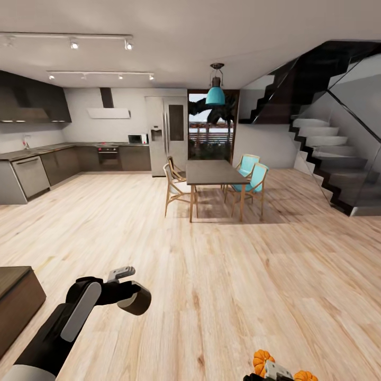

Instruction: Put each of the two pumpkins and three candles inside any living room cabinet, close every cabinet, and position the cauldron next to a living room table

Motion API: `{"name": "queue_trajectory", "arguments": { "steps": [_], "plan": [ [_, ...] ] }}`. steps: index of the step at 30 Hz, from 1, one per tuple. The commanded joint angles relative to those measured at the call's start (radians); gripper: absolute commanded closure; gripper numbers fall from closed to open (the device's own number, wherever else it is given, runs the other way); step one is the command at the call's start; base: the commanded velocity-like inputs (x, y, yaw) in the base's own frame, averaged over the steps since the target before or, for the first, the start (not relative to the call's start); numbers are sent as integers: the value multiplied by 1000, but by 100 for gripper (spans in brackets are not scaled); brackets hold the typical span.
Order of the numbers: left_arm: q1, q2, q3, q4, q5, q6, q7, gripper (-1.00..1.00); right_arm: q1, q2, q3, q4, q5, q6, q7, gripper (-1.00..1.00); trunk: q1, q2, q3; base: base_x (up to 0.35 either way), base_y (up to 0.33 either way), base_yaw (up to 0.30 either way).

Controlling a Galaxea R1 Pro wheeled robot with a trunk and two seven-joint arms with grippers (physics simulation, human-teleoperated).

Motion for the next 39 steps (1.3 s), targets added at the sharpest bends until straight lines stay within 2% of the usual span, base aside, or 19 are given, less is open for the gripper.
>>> {"name": "queue_trajectory", "arguments": {
  "steps": [1, 4, 7, 11, 39],
  "plan": [
    [-1, 1, -2, -1, 11, 2, 11, 100, 0, -1, 9, -3, -10, 3, -9, -100, 4, -8, -5, 0, 0, 0],
    [-1, 1, -2, -2, 11, 2, 11, 100, 0, -1, 13, -4, -7, -2, -8, -100, 16, -29, -14, 0, 0, 0],
    [-1, 1, -2, -2, 13, 2, 11, 100, 0, -1, 59, -3, 19, -4, -9, -100, 27, -50, -23, 0, 0, 0],
    [-1, 0, -2, -2, 13, 2, 11, 100, 0, -1, 73, -7, 27, -5, -10, -100, 42, -78, -36, 0, 0, 0],
    [-1, -4, -3, -1, 14, 2, 11, 100, 0, 0, 81, -16, 29, -6, -5, -100, 150, -274, -124, 0, 0, 0]
  ]
}}
